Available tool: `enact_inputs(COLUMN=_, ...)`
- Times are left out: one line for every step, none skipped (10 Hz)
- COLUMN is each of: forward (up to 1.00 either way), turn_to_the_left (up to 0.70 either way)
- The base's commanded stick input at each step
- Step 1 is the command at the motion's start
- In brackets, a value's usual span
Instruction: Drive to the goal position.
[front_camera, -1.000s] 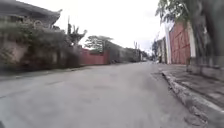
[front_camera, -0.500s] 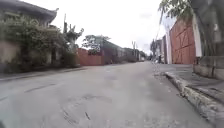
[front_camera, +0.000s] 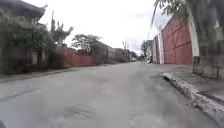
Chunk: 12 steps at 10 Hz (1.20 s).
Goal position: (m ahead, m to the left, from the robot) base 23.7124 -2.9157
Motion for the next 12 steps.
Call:
enact_inputs(forward=1.0, turn_to_the_left=0.06)
enact_inputs(forward=1.0, turn_to_the_left=-0.34)
enact_inputs(forward=1.0, turn_to_the_left=-0.34)
enact_inputs(forward=1.0, turn_to_the_left=-0.34)
enact_inputs(forward=1.0, turn_to_the_left=-0.34)
enact_inputs(forward=1.0, turn_to_the_left=-0.34)
enact_inputs(forward=1.0, turn_to_the_left=-0.34)
enact_inputs(forward=1.0, turn_to_the_left=-0.34)
enact_inputs(forward=1.0, turn_to_the_left=-0.34)
enact_inputs(forward=1.0, turn_to_the_left=-0.34)
enact_inputs(forward=1.0, turn_to_the_left=-0.32)
enact_inputs(forward=1.0, turn_to_the_left=-0.25)
